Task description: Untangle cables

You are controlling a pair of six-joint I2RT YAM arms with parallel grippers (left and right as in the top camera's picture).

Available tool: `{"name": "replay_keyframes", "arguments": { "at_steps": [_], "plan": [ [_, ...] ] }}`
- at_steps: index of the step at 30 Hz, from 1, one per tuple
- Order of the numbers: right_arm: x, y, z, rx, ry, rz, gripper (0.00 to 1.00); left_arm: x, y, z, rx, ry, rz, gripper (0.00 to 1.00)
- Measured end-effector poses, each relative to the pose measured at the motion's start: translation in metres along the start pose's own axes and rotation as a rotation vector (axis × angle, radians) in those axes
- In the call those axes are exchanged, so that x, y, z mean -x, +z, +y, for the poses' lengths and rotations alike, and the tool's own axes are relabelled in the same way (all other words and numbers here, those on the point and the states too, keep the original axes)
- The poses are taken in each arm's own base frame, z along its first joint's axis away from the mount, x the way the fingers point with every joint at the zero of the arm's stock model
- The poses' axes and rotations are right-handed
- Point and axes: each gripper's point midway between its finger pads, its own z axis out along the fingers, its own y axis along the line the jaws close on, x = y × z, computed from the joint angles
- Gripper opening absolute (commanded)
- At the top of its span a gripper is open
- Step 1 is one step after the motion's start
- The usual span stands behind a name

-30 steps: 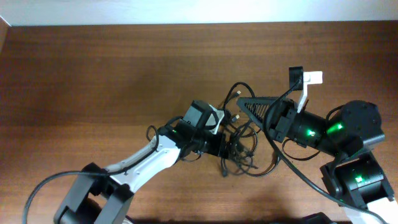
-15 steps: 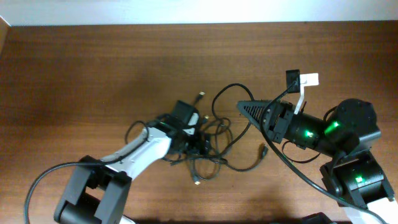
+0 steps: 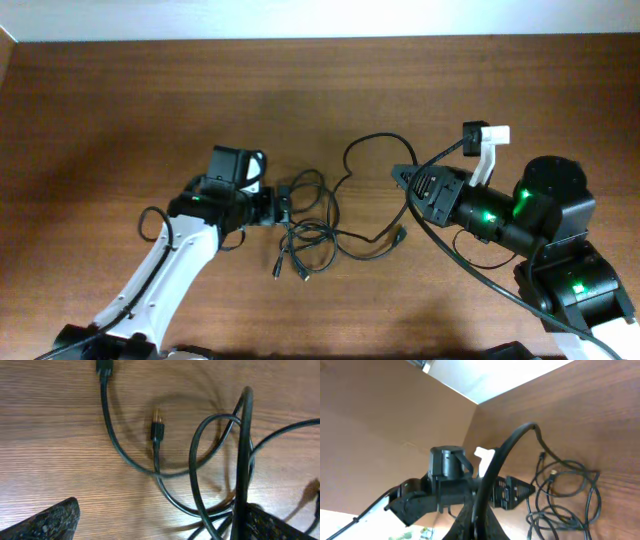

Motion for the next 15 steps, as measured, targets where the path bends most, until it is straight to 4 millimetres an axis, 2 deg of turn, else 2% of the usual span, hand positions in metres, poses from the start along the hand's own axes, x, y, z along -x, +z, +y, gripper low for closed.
{"name": "replay_keyframes", "arguments": {
  "at_steps": [2,5,11,15],
  "plan": [
    [0.0,0.0,-0.001,-0.004,-0.001,-0.001,0.04,0.001,-0.001,0.01,0.017,-0.024,-0.001,0.99],
    [0.0,0.0,-0.001,-0.004,-0.004,0.0,0.04,-0.002,-0.002,0.007,-0.008,-0.032,0.018,0.99],
    [0.002,-0.001,0.002,0.001,-0.023,-0.006,0.04,-0.011,-0.003,-0.014,-0.135,-0.007,0.062,0.99],
    [0.002,-0.002,0.003,-0.001,-0.027,-0.007,0.04,-0.019,-0.005,-0.03,-0.203,0.126,0.083,0.99]
  ]
}}
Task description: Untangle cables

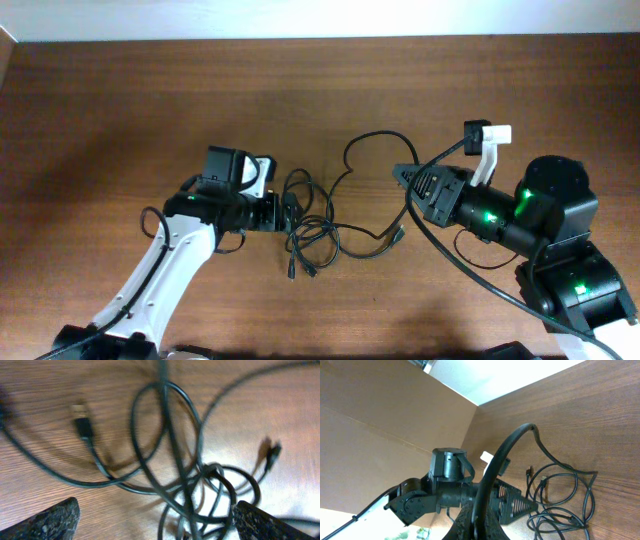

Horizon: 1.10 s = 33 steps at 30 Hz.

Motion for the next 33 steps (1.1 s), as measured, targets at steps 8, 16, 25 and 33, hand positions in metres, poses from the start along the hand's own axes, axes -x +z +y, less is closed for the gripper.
{"name": "replay_keyframes", "arguments": {
  "at_steps": [8,16,25,33],
  "plan": [
    [-0.008,-0.001,-0.01,-0.044,0.0,0.027,0.04,-0.008,0.003,-0.015,-0.04,0.269,0.026,1.0],
    [-0.011,-0.001,-0.021,-0.095,-0.003,0.032,0.04,-0.011,0.003,-0.014,-0.036,0.375,0.037,1.0],
    [-0.018,-0.003,-0.029,-0.128,-0.027,0.057,0.04,-0.009,0.003,-0.002,0.033,0.399,0.041,0.99],
    [-0.021,-0.003,-0.031,-0.136,-0.04,0.069,0.04,-0.012,0.001,0.016,0.134,0.394,0.066,0.99]
  ]
}}
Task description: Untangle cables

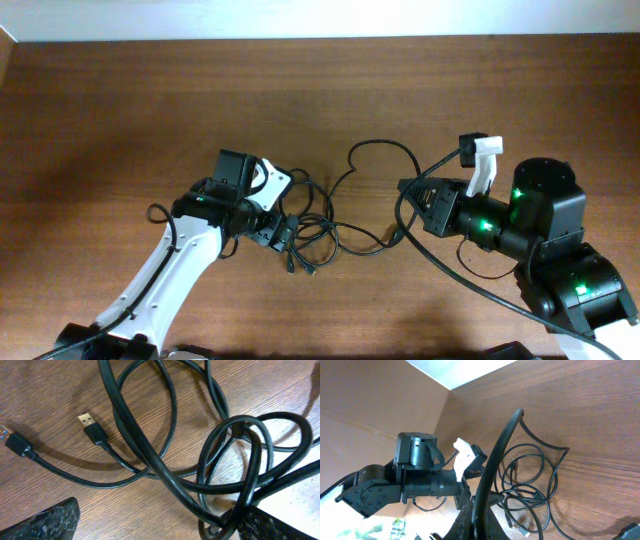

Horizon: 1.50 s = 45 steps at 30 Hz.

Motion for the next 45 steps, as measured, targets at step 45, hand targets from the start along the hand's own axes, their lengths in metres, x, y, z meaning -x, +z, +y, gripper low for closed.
{"name": "replay_keyframes", "arguments": {
  "at_steps": [45],
  "plan": [
    [0.14,-0.08,-0.057,-0.407,-0.055,-0.404,0.04,-0.019,0.029,0.004,-0.013,-0.056,0.112,0.99]
  ]
}}
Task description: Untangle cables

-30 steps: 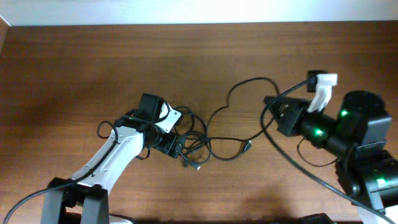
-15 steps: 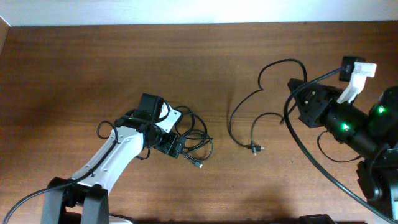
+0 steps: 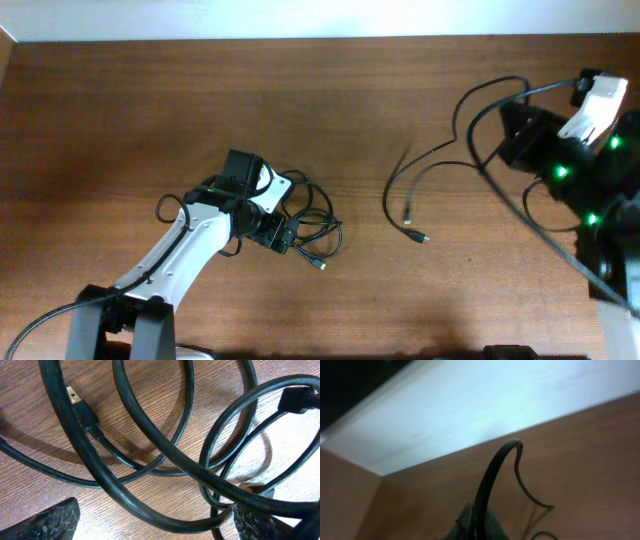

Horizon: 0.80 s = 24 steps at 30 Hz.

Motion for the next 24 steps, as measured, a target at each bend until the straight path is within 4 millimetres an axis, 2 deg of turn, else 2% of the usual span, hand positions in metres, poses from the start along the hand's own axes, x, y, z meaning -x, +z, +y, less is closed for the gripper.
{"name": "replay_keyframes", "arguments": {
  "at_steps": [3,6,8,13,19,21,24],
  "plan": [
    [0.007,0.011,-0.034,-0.101,0.03,0.023,0.04,0.0,0.0,0.0,0.0,0.0,0.0,0.99],
    [0.016,0.012,-0.065,-0.195,0.044,0.066,0.04,0.0,0.0,0.0,0.0,0.0,0.0,0.99],
    [0.036,0.005,-0.086,-0.263,0.037,0.07,0.04,0.0,0.0,0.0,0.0,0.0,0.0,0.99],
    [0.092,-0.026,-0.143,-0.423,0.059,0.016,0.04,0.0,0.0,0.0,0.0,-0.003,0.0,0.99],
    [0.143,-0.072,-0.222,-0.596,0.123,-0.12,0.04,0.0,0.0,0.0,0.0,-0.003,0.0,0.99],
    [0.166,-0.097,-0.239,-0.645,0.107,-0.218,0.04,0.0,0.0,0.0,0.0,-0.003,0.0,0.99],
    [0.178,-0.125,-0.254,-0.703,0.114,-0.285,0.04,0.0,0.0,0.0,0.0,-0.004,0.001,0.99]
  ]
}}
